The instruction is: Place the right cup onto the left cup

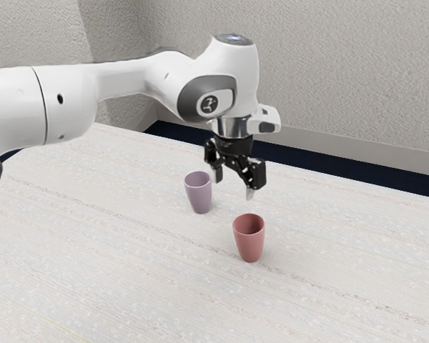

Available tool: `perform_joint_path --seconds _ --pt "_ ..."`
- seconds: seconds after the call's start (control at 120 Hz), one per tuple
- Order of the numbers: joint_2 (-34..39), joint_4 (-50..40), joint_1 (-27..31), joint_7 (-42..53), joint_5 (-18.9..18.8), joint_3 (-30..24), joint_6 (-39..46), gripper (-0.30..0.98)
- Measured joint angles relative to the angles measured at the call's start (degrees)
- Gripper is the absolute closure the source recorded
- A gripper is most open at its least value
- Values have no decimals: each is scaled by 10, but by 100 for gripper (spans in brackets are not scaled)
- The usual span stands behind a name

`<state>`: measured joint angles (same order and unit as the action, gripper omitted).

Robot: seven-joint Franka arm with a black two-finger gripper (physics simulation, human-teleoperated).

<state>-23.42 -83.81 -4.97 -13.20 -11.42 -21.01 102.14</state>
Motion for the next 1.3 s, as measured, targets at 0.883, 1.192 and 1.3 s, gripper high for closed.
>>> perform_joint_path --seconds 0.883,1.192,1.3 --pt "-79 -33 -34 -82 -61 -5 119 0" --pt "-95 -40 -38 -106 -69 -5 150 0" --pt "-100 -40 -38 -113 -73 -5 157 0"
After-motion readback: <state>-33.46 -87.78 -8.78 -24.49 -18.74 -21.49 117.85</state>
